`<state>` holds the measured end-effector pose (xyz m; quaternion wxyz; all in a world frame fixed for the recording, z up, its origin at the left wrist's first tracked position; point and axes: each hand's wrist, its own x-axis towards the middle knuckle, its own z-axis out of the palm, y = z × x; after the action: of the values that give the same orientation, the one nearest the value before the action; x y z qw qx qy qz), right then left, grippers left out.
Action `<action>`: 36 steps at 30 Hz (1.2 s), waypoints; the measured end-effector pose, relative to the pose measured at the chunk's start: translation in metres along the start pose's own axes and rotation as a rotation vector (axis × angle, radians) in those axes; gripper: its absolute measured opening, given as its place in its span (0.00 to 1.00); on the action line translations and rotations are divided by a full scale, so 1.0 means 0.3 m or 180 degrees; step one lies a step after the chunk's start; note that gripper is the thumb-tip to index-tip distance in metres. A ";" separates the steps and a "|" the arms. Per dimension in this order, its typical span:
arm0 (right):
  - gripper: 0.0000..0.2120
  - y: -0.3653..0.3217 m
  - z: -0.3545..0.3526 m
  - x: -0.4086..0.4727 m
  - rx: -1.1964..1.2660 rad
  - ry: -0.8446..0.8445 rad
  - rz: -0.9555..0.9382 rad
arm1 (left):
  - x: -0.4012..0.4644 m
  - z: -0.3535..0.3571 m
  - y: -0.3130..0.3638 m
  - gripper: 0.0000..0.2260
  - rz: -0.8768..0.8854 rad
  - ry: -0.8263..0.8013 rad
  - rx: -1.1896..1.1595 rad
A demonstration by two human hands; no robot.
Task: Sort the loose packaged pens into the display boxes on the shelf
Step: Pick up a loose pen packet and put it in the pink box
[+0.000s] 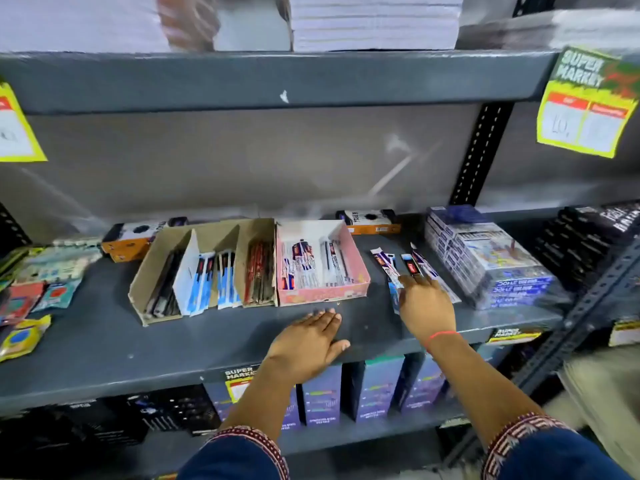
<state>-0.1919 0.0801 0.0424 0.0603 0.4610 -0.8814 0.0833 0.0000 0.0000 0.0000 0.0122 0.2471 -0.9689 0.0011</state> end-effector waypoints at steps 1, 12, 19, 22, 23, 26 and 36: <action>0.18 0.008 0.002 0.015 0.0039 -0.0055 0.0118 | 0.012 0.007 -0.004 0.26 -0.0044 -0.0010 -0.0082; 0.16 0.018 0.034 0.177 0.0575 -0.0636 0.0785 | 0.040 0.069 -0.042 0.28 -0.0010 0.0306 -0.0350; 0.11 0.031 0.022 0.222 0.1548 -0.0791 0.1321 | 0.036 0.067 -0.043 0.28 -0.0022 0.0428 -0.0428; 0.10 0.044 0.013 0.224 0.2050 -0.0567 0.1534 | 0.032 0.064 -0.040 0.28 -0.0043 0.0430 -0.0392; 0.09 0.047 0.008 0.221 0.2260 -0.0507 0.1565 | 0.032 0.063 -0.041 0.28 -0.0040 0.0428 -0.0373; 0.06 0.056 -0.015 0.198 0.3334 -0.0444 0.1675 | 0.034 0.060 -0.037 0.28 -0.0033 0.0470 -0.0303; 0.11 0.045 -0.035 0.095 0.5613 -0.1168 0.1294 | 0.033 0.068 -0.034 0.28 -0.0104 0.0572 -0.0261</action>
<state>-0.2187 0.0670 0.0568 -0.4691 0.1825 -0.5587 0.6591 -0.0043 -0.0139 -0.0200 0.1092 0.2610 -0.9590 -0.0167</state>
